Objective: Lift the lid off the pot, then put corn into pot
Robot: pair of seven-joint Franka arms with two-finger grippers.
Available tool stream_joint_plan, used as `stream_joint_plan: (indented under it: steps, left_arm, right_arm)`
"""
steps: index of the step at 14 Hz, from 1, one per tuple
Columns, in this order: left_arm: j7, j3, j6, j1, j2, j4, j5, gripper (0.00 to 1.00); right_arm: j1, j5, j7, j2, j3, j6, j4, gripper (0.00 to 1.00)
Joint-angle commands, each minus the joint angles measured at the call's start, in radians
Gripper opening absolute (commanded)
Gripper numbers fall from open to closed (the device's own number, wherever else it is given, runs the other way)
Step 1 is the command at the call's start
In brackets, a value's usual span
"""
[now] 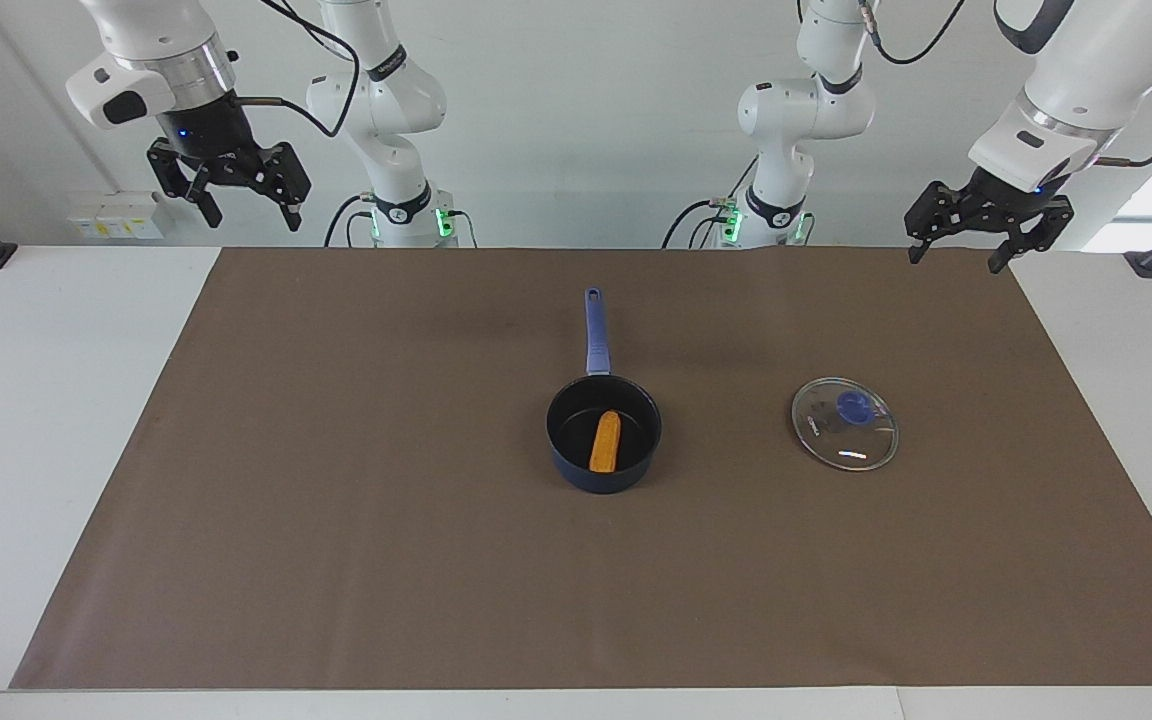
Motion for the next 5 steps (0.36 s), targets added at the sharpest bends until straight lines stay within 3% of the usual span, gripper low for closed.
stream_joint_plan:
  steps: [1, 5]
  left_arm:
    - [0.001, 0.000, 0.000, 0.002, -0.021, -0.022, -0.008, 1.00]
    - [0.001, 0.000, 0.000, 0.002, -0.021, -0.023, -0.008, 1.00]
  right_arm:
    - [-0.016, -0.007, -0.031, -0.017, 0.006, 0.000, -0.016, 1.00]
    - [-0.016, -0.008, -0.031, -0.017, 0.006, -0.008, -0.016, 1.00]
